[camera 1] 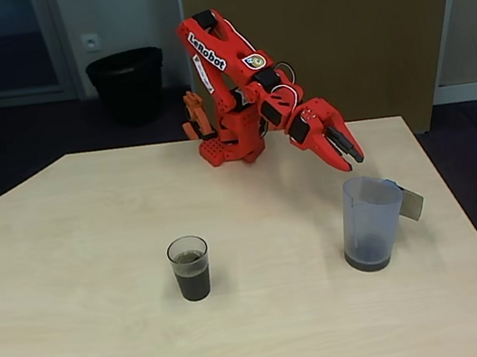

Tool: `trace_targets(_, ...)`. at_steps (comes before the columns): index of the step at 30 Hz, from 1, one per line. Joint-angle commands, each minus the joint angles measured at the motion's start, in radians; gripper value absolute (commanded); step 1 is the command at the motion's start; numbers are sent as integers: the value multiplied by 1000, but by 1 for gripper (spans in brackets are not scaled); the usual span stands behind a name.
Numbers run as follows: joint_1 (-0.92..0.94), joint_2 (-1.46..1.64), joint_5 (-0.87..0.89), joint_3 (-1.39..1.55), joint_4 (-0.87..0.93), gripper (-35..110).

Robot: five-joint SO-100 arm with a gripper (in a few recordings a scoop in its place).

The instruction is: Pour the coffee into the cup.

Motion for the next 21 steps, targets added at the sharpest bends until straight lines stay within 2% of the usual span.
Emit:
trace_targets(1, 23, 149, -114, 44, 29, 13)
trace_targets(6, 89, 290, -350, 86, 127, 11)
trace_targets(11, 206, 351, -749, 51, 350, 0)
trace_targets(15, 276, 390, -1028, 58, 537, 0)
trace_targets(18, 304, 413, -1104, 114, 563, 0)
trace_targets(21, 318, 497, -992, 221, 569, 0)
